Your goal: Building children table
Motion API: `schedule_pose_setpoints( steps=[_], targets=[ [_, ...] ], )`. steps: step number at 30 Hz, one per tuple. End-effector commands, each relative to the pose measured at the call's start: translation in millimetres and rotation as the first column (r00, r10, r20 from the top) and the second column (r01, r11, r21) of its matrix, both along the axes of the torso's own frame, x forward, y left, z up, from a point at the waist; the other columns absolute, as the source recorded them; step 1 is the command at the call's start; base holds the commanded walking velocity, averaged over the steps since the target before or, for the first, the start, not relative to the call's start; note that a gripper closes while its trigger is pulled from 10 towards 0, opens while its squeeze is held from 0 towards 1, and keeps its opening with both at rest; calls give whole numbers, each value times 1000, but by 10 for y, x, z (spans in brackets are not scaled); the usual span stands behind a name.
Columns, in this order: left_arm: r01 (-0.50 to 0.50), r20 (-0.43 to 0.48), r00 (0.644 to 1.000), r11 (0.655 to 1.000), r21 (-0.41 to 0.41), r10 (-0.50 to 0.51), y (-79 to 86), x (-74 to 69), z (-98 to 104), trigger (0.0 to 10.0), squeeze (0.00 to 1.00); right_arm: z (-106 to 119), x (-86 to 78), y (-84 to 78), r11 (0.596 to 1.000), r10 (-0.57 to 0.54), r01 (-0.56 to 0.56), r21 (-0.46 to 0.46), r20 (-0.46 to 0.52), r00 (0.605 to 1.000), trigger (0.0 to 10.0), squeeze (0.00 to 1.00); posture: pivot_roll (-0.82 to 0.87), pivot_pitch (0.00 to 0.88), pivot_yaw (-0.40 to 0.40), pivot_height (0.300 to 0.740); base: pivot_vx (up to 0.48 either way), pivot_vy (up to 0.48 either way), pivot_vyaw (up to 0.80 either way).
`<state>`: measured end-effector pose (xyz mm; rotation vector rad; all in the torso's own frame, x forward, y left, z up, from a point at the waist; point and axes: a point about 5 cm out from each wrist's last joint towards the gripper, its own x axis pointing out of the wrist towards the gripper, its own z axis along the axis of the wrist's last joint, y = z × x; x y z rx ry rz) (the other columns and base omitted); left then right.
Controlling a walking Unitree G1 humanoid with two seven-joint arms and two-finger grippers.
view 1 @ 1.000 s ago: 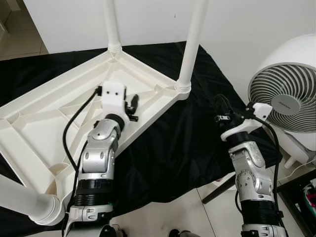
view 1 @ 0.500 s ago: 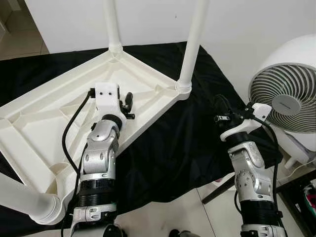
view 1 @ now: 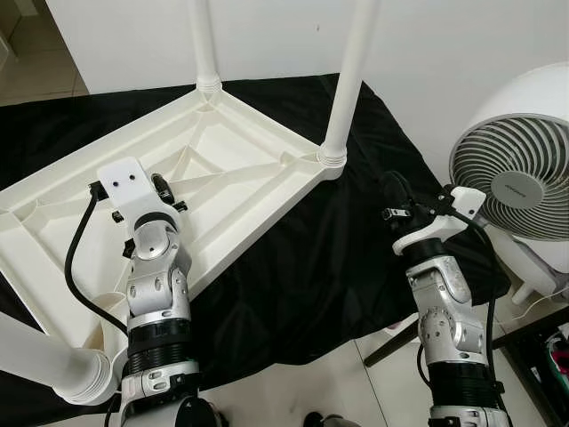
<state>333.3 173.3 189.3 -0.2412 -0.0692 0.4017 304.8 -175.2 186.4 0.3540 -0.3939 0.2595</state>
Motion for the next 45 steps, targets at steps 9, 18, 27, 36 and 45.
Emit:
schedule_pose_setpoints(
  steps=[9, 18, 27, 36, 45],
  targets=[
    [362, 162, 916, 931, 54, -366, -462, 130, 247, 10000, 0, 2, -7, 41, 1000, 12, -12, -4, -4, 1000, 10000, 0, 28, 152, -11, 740, 0, 0, 0],
    [714, 108, 628, 625, 316, -771, -779, -115, 219, 10000, 0, -1, -12, 0, 1000, 1, -1, -12, -7, 1000, 10000, 0, 37, 153, -7, 740, 0, 0, 0],
    [778, 9, 526, 486, 398, -850, -792, -179, 144, 10000, 0, 3, -1, 0, 1000, -3, 3, -11, -4, 1000, 10000, 0, 42, 149, -6, 740, 0, 0, 0],
    [821, -48, 471, 418, 390, -881, -741, -192, 73, 10000, 1000, 21, 17, -9, 1000, -4, 4, -12, 1, 1000, 10000, 0, 44, 145, -7, 740, 0, 0, 0],
    [889, -198, 386, 307, 339, -901, -791, -235, -137, 10000, 1000, 32, 20, -30, 1000, -6, 6, -18, 4, 1000, 10000, 0, 38, 139, -10, 740, 0, 0, 0]
  ],
)
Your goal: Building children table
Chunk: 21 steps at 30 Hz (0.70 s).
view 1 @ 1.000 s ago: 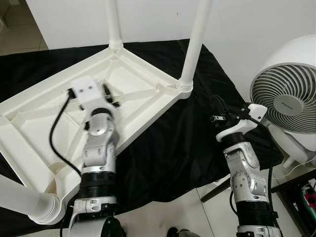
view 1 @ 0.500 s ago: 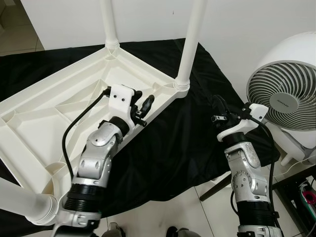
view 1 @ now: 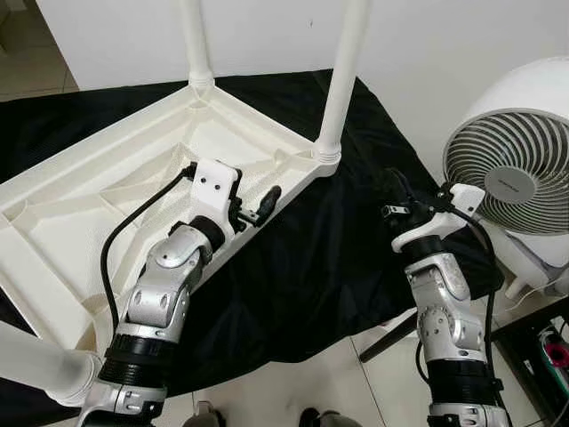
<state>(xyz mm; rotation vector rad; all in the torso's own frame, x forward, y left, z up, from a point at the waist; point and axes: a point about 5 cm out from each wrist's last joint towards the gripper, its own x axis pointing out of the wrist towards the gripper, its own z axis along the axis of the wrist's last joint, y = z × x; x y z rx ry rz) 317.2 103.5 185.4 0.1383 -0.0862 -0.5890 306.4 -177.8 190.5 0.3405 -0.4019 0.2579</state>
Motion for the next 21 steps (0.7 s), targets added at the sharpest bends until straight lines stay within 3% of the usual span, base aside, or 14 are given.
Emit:
schedule_pose_setpoints(
  steps=[1, 2, 3, 9, 14, 16, 17, 19, 21],
  targets=[
    [205, -75, 977, 977, 66, -200, -105, -75, -127, 10000, 1000, -7, 6, -11, 1000, -2, 2, -7, -5, 1000, 10000, 0, 38, 139, -8, 740, 0, 0, 0],
    [230, -93, 971, 968, 100, -221, -133, -97, -157, 10000, 1000, -7, 6, -14, 1000, -3, 3, -8, -5, 1000, 10000, 0, 40, 137, -8, 740, 0, 0, 0],
    [267, -143, 958, 957, 114, -250, -159, -136, -203, 10000, 0, -10, 4, -15, 1000, -5, 5, -8, -6, 1000, 10000, 0, 40, 135, -7, 740, 0, 0, 0],
    [354, -237, 921, 919, 171, -311, -211, -228, -320, 10000, 0, -22, 4, -6, 1000, -8, 8, -3, -7, 1000, 10000, 0, 45, 129, -3, 740, 0, 0, 0],
    [351, -261, 919, 916, 195, -297, -220, -214, -363, 10000, 0, -26, 8, -1, 1000, -9, 9, 1, -7, 1000, 10000, 0, 46, 124, 1, 740, 0, 0, 0],
    [332, -274, 923, 920, 209, -271, -215, -183, -391, 10000, 0, -25, 11, 3, 1000, -9, 9, 3, -6, 1000, 10000, 0, 45, 117, 6, 740, 0, 0, 0],
    [264, -301, 935, 934, 240, -187, -191, -94, -456, 10000, 0, -22, 16, 8, 1000, -11, 11, 5, -3, 1000, 10000, 0, 43, 111, 10, 740, 0, 0, 0],
    [244, -307, 938, 938, 246, -163, -184, -70, -468, 10000, 0, -22, 18, 9, 1000, -11, 11, 5, -2, 1000, 10000, 0, 43, 111, 10, 740, 0, 0, 0],
    [148, -311, 948, 959, 241, -68, -157, 24, -470, 10000, 0, -23, 16, 5, 1000, -13, 13, 7, -1, 1000, 10000, 0, 43, 106, 11, 740, 0, 0, 0]
  ],
)
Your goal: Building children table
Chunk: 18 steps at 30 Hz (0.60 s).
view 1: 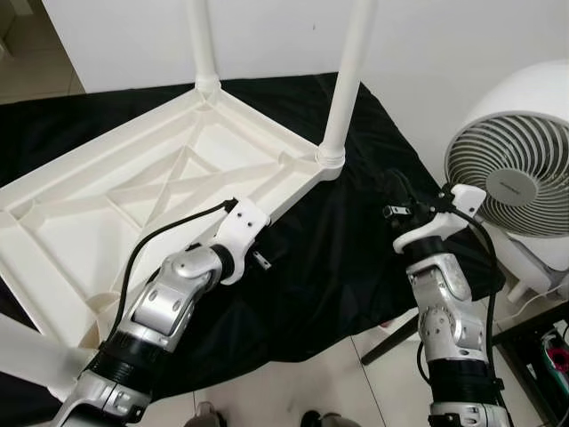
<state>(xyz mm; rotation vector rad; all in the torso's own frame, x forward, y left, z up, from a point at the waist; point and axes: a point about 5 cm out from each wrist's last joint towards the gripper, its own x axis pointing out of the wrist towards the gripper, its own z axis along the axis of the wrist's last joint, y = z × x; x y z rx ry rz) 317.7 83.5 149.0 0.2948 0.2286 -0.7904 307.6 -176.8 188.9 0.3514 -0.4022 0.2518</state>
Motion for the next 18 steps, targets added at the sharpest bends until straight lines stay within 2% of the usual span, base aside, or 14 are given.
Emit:
schedule_pose_setpoints(
  steps=[1, 2, 4, 5, 11, 18],
  targets=[
    [-96, -41, 994, 995, 31, 98, 58, 46, -110, 10000, 0, -8, 3, -5, 1000, -10, 11, -4, 2, 1000, 10000, 0, 42, 105, 12, 740, 0, 0, 0],
    [-151, -39, 988, 988, 32, 152, 91, 96, -107, 6471, 0, -9, 1, -4, 1000, -11, 11, -3, 3, 1000, 10000, 0, 41, 103, 15, 740, 0, 0, 0],
    [-209, -37, 977, 977, 31, 210, 129, 149, -104, 6471, 0, -10, 0, -3, 1000, -12, 12, -2, 3, 1000, 10000, 0, 41, 103, 15, 740, 0, 0, 0],
    [-250, -31, 968, 968, 22, 251, 159, 182, -92, 196, 0, -8, -2, 1, 1000, -12, 12, -2, 4, 1000, 10000, 0, 39, 103, 17, 740, 0, 0, 0],
    [-342, 0, 940, 940, -10, 342, 237, 256, -37, 0, 0, -5, -5, 4, 1000, -16, 16, 3, 6, 1000, 10000, 0, 39, 107, 21, 740, 0, 0, 0],
    [-480, 40, 876, 876, -41, 481, 356, 347, 24, 0, 0, -24, -6, -10, 1000, -25, 25, 9, 3, 1000, 10000, 0, 45, 110, 19, 740, 0, 0, 0]
  ],
)
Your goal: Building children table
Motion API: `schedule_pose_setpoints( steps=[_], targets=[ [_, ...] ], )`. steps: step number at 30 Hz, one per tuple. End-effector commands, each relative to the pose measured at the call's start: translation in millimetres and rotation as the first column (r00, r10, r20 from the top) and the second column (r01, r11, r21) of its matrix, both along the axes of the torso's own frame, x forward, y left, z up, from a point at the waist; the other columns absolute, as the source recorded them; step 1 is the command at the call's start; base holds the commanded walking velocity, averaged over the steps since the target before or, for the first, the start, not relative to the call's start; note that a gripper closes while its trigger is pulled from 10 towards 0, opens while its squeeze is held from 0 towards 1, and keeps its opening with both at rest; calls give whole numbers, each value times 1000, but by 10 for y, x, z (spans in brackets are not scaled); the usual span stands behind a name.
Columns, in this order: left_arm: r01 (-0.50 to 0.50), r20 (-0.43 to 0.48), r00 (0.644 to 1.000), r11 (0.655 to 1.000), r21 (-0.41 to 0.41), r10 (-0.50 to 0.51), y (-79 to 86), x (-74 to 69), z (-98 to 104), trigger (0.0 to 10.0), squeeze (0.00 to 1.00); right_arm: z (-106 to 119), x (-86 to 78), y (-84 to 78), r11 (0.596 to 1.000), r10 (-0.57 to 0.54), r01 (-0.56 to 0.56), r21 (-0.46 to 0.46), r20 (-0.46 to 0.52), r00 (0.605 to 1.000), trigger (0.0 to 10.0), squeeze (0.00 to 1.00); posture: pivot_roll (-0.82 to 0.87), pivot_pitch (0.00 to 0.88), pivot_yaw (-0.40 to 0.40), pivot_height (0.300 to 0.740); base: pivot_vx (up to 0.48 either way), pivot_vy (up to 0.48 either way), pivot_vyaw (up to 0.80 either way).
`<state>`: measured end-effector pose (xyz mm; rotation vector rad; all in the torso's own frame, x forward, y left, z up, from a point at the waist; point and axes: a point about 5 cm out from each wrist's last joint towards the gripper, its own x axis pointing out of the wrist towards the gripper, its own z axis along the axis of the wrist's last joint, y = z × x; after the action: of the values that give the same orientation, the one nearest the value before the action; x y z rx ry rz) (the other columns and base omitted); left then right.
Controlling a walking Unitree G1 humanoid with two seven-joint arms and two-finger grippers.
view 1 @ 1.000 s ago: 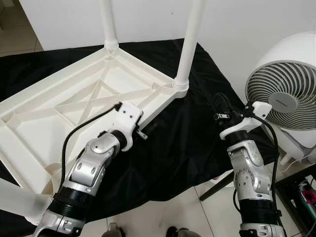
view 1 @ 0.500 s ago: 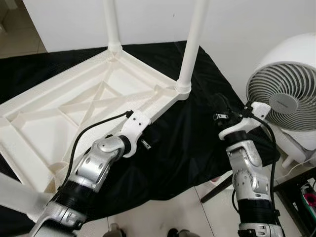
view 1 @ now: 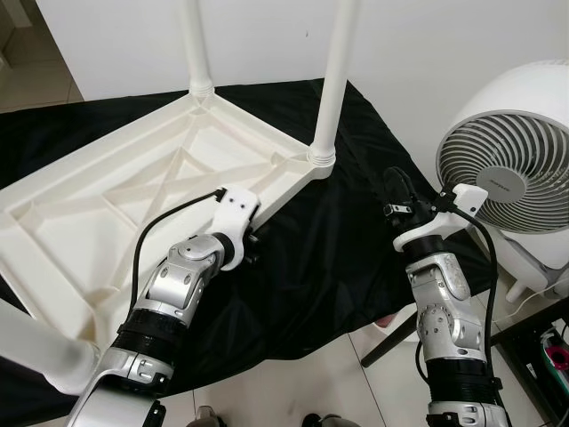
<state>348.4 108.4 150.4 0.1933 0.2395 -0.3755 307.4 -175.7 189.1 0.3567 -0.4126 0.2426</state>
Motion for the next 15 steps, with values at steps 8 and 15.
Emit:
schedule_pose_setpoints(
  steps=[8, 15],
  targets=[
    [-293, 54, 955, 956, 10, 292, 346, 86, 37, 0, 0, -6, 25, 11, 1000, -13, 13, 13, 2, 1000, 10000, 0, 59, 107, 15, 740, 0, 0, 0],
    [-437, 76, 897, 899, -4, 436, 558, 46, 38, 0, 0, -12, 35, 47, 1000, -3, 3, 22, 1, 1000, 10000, 0, 74, 112, 8, 740, 0, 0, 0]
  ],
)
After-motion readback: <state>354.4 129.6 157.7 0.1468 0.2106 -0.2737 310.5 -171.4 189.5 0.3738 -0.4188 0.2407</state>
